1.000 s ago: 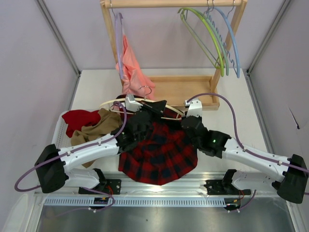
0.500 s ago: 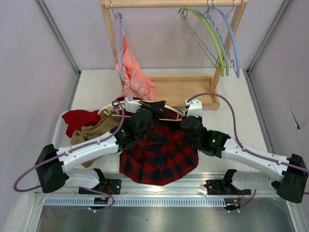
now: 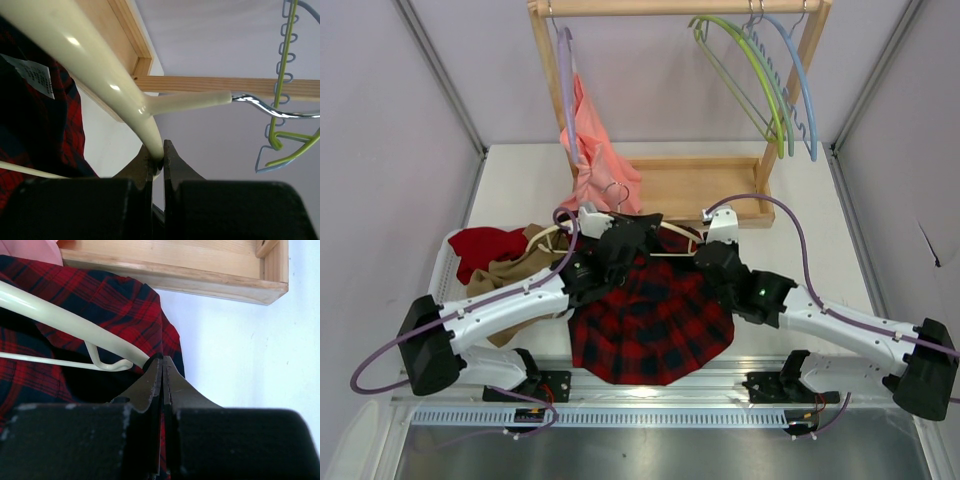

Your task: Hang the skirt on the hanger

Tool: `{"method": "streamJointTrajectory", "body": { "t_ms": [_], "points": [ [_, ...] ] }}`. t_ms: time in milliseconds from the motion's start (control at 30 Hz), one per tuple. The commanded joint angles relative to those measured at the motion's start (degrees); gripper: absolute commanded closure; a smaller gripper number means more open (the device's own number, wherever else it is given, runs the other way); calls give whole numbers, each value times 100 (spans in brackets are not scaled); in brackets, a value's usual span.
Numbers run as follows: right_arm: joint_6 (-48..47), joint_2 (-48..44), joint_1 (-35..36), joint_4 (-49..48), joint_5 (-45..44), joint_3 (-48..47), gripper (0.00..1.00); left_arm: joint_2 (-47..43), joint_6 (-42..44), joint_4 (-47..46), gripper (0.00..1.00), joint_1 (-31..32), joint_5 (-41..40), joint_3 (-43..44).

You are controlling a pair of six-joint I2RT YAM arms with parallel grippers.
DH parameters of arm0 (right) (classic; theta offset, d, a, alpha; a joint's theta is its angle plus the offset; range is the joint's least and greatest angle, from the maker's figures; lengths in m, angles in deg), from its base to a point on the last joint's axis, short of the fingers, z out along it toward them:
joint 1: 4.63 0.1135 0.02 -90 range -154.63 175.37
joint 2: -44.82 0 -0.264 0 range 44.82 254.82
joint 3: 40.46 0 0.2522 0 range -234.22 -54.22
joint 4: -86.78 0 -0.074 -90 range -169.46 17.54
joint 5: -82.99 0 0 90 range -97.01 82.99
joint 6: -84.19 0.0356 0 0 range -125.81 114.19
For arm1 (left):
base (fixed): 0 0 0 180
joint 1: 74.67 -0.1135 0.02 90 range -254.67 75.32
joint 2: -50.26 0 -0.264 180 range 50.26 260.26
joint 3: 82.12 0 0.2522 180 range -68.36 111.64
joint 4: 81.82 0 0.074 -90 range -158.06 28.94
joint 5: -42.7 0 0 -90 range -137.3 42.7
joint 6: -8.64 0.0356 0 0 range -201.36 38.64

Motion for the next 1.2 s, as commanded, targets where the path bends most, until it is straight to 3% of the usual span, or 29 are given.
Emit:
{"method": "streamJointTrajectory", "body": {
  "t_ms": [0, 267, 467, 633, 900, 1167],
  "points": [
    [-60, -170, 38, -611, 191, 63, 100, 121, -438, 10, 100, 108, 461, 352],
    [185, -547, 108, -445, 534, 134, 100, 324, -728, 81, 100, 100, 382, 457],
    [792, -522, 144, 485, 437, -130, 100, 447, -728, -42, 100, 108, 145, 563],
    [1047, -399, 170, 609, 473, -244, 100, 543, -807, -130, 100, 100, 145, 598],
    [731, -196, 144, 751, -195, -288, 100, 412, -772, -86, 100, 100, -4, 520],
    [362, -398, -76, 619, -240, -227, 100, 289, -649, -174, 100, 108, -23, 431]
  ]
}}
